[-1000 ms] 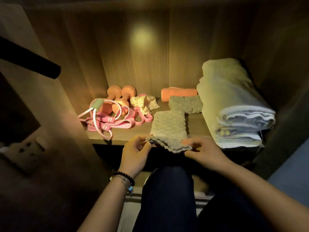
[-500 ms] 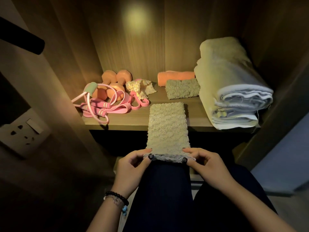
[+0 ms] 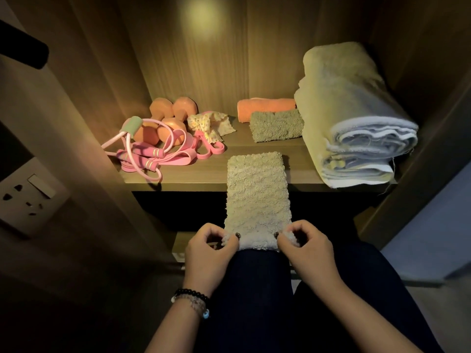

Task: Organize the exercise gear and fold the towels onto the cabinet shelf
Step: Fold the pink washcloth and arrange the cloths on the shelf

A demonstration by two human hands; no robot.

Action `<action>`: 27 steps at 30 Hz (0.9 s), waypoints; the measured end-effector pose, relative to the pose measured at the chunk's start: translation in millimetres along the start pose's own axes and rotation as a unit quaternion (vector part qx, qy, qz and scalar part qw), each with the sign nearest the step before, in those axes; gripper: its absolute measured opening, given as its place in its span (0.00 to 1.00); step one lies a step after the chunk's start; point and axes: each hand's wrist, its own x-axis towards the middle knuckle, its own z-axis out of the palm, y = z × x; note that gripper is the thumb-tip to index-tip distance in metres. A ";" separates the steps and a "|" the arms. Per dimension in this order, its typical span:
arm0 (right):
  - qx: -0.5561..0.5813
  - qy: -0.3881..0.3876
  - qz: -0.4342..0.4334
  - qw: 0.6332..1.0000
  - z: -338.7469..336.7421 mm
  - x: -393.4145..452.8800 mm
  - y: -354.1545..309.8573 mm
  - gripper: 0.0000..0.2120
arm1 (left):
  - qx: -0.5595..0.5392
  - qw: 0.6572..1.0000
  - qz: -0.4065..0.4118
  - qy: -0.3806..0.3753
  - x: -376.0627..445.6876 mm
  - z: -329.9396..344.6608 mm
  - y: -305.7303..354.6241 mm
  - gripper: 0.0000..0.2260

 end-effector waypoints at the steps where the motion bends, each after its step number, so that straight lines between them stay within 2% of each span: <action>1: -0.008 0.010 -0.030 0.999 1.0 -2.3 -1.3 0.09 | 0.020 0.999 0.026 0.007 -0.5 -0.7 3.3 0.08; 3: -0.057 0.028 -0.129 0.990 2.4 -5.2 -3.3 0.14 | 0.119 0.983 0.141 0.017 -1.0 -2.0 10.4 0.08; 5: -0.118 0.040 -0.220 0.968 4.4 -8.0 -4.9 0.17 | 0.218 0.940 0.262 0.001 -1.3 -0.3 15.4 0.10; 7: -0.160 0.032 -0.261 0.951 5.4 -10.4 -5.6 0.19 | 0.266 0.911 0.313 -0.025 -4.3 3.1 18.6 0.12; 13: -0.118 -0.059 -0.232 0.964 -4.2 -11.7 -8.5 0.15 | 0.265 0.919 0.285 -0.065 -8.7 1.6 31.1 0.09; 17: -0.138 -0.111 -0.234 0.956 -10.3 -11.1 -11.7 0.14 | 0.247 0.931 0.249 -0.099 -10.3 -1.2 28.7 0.12; 20: -0.145 -0.105 -0.228 0.957 -7.1 -7.3 -9.7 0.13 | 0.283 0.925 0.242 -0.080 -11.3 8.3 28.5 0.13; 22: -0.117 -0.088 -0.205 0.968 -6.2 -4.3 -9.1 0.11 | 0.274 0.933 0.224 -0.063 -11.3 12.6 29.6 0.13; 25: -0.091 -0.080 -0.180 0.976 -5.8 -3.3 -9.7 0.08 | 0.254 0.944 0.206 -0.038 -9.5 11.8 28.7 0.04; 27: -0.110 -0.093 -0.175 0.974 -5.0 -4.0 -8.8 0.07 | 0.269 0.942 0.198 -0.025 -10.2 11.9 29.5 0.02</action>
